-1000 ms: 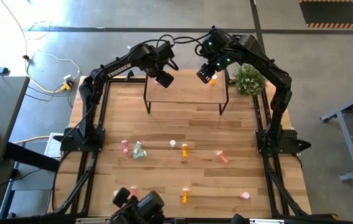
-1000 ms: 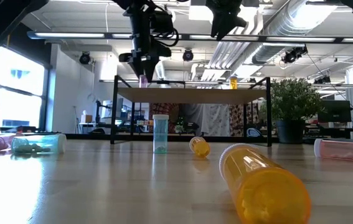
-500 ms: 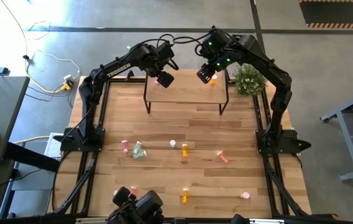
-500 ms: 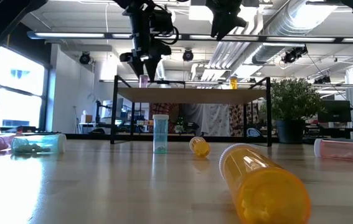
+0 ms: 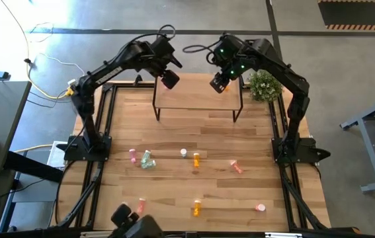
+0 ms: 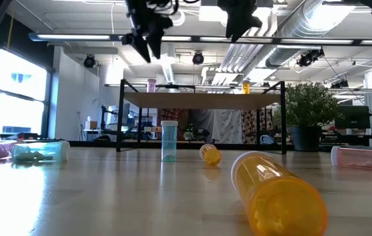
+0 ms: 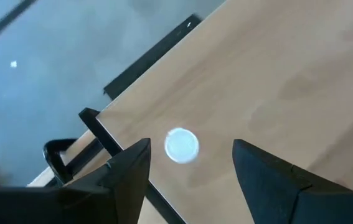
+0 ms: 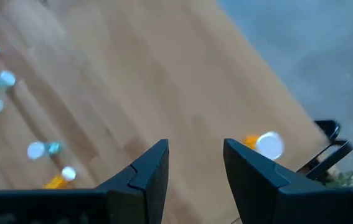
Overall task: Pick and place medicine bottles onto shelf by color
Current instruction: Put the top right blue pill bottle on the shelf
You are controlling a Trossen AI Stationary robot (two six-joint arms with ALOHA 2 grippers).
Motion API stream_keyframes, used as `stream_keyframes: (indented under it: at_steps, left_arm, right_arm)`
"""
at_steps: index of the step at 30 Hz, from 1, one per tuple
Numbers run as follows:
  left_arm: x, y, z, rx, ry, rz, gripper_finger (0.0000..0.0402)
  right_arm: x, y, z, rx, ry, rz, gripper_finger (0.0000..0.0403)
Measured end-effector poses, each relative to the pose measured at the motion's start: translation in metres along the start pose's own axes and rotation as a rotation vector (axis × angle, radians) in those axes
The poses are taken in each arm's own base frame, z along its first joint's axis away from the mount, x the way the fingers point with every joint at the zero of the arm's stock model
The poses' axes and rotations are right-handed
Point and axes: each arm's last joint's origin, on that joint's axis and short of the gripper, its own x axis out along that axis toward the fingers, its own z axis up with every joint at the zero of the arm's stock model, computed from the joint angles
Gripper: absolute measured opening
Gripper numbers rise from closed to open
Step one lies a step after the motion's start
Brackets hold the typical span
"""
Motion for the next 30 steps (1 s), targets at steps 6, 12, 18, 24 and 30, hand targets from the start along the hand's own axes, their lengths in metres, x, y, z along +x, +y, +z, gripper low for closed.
stream_keyframes:
  at_steps: [6,12,18,24,30]
  left_arm:
    - [-0.039,-0.028,-0.018,0.141,-0.073,-0.066,0.0209]
    - [-0.048,-0.049,-0.052,0.23,-0.057,-0.177,0.0204]
    - [-0.048,-0.05,-0.088,0.199,-0.091,-0.246,0.0202]
    - [-0.051,-0.049,-0.121,0.181,-0.127,-0.285,0.0202]
    - [-0.055,-0.05,-0.153,0.195,-0.116,-0.359,0.0202]
  right_arm:
    - [-0.002,0.028,-0.006,-0.027,0.01,0.045,0.0145]
    - [-0.005,0.06,-0.014,-0.056,0.026,0.111,0.0145]
    - [-0.008,0.084,-0.023,-0.059,0.03,0.127,0.0145]
    - [-0.01,0.1,-0.03,-0.035,0.022,0.106,0.0145]
    - [0.021,0.116,-0.044,0.01,0.151,0.059,0.0145]
